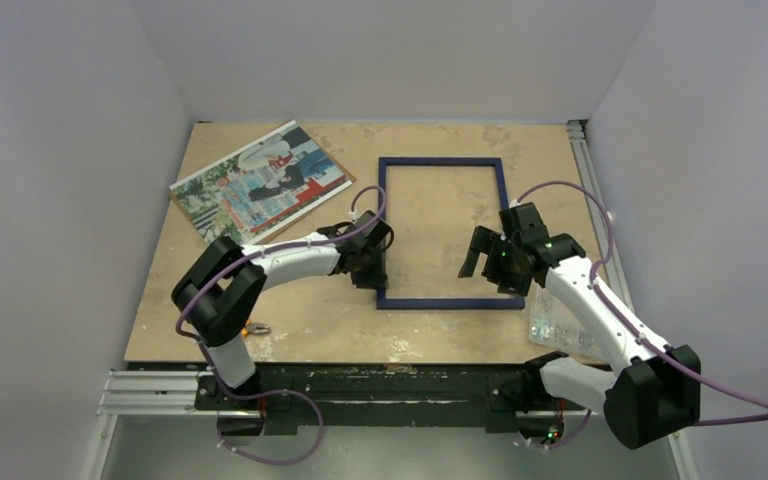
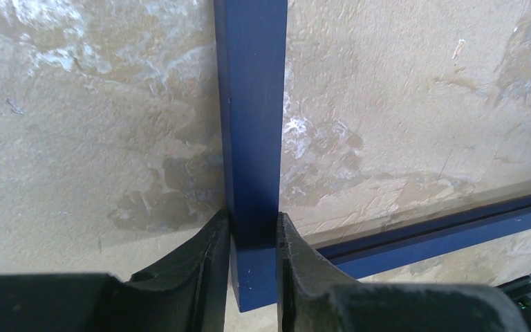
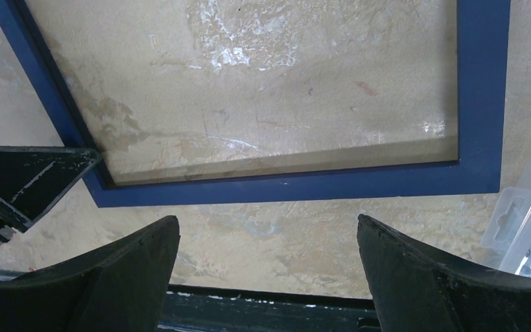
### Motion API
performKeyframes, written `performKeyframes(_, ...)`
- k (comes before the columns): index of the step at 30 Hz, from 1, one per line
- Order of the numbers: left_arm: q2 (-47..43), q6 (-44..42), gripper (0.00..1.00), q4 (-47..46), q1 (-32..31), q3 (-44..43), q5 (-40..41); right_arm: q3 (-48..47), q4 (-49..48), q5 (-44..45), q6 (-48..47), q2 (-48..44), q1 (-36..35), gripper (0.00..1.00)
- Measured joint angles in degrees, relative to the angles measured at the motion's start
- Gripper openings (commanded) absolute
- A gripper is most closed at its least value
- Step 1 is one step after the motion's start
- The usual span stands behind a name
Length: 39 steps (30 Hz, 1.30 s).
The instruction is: Put the photo into the frame
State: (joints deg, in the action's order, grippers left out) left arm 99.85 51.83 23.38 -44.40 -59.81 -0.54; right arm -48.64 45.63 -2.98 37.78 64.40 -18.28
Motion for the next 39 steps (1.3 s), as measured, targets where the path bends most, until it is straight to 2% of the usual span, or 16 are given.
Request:
performKeyframes(4,-0.5,0.5,0.65,-0.4,-0.7,0.7,0.1,0.0,0.0,0.0,-0.3,0.0,0.0,0.99)
performKeyframes(6,-1.7,1.3,0.80,-1.4,-0.9,1.3,-0.5,0.0,0.0,0.0,-0.3,0.0,0.0,0.99)
performKeyframes(7,-2.4,1.4,0.84,-1.5,-1.1,1.7,-0.5,0.0,0.0,0.0,-0.4,0.0,0.0,0.99)
performKeyframes(13,-7.0,0.4,0.91,-0.6,-1.4,3.1,0.1,0.0,-0.4,-0.7,-1.1,-0.8,0.0,0.98)
performKeyframes(17,-11.1,-2.2,0.92,-0.7,-1.3,3.1,1.0,0.0,-1.0,-1.2,-1.9,-2.0,0.0,0.99)
performKeyframes(22,-13.6,-5.7,0.94,-3.3,1.6,3.3,-1.2,0.0,-2.2,-2.2,-2.4,-3.1,0.0,0.99)
performKeyframes(28,-17.2,-7.1,0.95,-10.4,12.0,7.9,-8.3,0.0,-3.0,-2.8,-3.0,-2.7,0.0,0.99)
performKeyframes(34,-19.6,-10.0,0.95,-10.9,22.0,8.2,-12.8,0.0,-3.6,-3.1,-3.4,-1.8,0.0,0.99)
performKeyframes(39,-21.5,-12.5,0.95,-9.7,33.3,7.5,-15.9,0.1,-4.3,-3.7,-3.6,-0.7,0.0,0.99)
